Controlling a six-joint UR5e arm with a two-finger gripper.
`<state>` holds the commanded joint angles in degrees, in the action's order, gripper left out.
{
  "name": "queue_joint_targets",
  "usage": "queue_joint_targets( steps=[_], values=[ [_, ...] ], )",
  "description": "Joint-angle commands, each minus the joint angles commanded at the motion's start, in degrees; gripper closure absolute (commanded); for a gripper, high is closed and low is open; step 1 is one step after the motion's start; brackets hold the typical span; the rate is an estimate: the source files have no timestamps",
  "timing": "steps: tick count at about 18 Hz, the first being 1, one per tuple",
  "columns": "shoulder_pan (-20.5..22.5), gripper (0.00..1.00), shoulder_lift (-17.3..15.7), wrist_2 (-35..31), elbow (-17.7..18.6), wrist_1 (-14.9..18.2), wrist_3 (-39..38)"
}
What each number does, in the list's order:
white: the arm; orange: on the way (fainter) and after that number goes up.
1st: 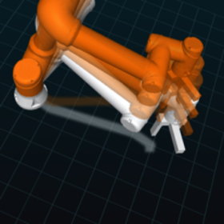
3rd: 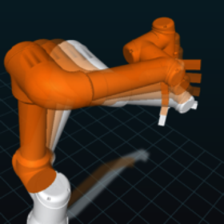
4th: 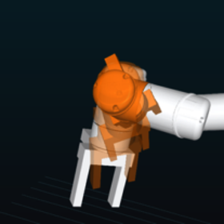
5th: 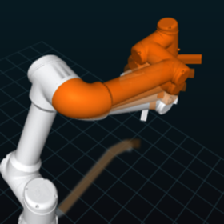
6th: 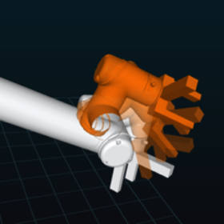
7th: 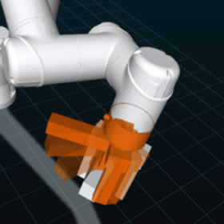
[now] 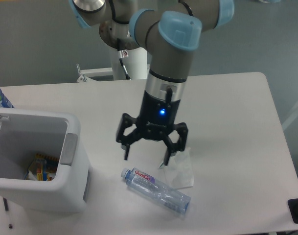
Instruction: Open the trash can
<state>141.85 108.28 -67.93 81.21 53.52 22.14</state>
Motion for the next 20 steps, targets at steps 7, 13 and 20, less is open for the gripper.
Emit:
queue_joint_targets(
  steps=[7,13,20],
  values=[
    [3.0,0.0,2.3,-5.3,0.5,1.0,15.1],
    [6.2,0.0,4.9,-10.4,0.5,1.2,22.2],
    [6.2,0.0,4.7,-17.8,2.8,6.0,35.4]
  ],
)
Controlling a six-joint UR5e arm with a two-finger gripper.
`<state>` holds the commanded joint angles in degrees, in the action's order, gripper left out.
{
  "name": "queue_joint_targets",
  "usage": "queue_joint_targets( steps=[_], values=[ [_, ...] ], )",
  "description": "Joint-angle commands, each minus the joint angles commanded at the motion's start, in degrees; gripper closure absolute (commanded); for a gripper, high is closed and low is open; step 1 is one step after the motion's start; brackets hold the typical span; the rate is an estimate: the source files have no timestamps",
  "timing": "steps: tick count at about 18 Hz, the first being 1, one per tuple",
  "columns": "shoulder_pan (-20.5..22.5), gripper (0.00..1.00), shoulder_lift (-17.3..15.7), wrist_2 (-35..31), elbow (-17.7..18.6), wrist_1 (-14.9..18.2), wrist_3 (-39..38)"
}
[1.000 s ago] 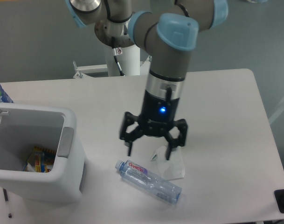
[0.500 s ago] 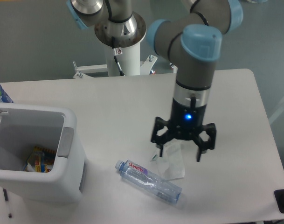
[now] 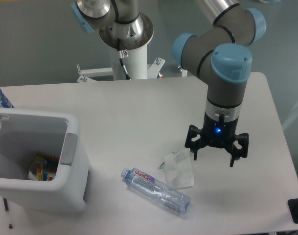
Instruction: Open the trash can
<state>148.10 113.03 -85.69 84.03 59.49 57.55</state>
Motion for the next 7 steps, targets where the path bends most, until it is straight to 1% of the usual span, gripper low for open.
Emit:
queue_joint_targets(
  steps=[1,7],
  values=[
    [0.0,0.0,0.1,-0.6,0.0,0.7,0.7],
    [-0.2,0.0,0.0,-1.5,1.2,0.5,0.9]
  ],
)
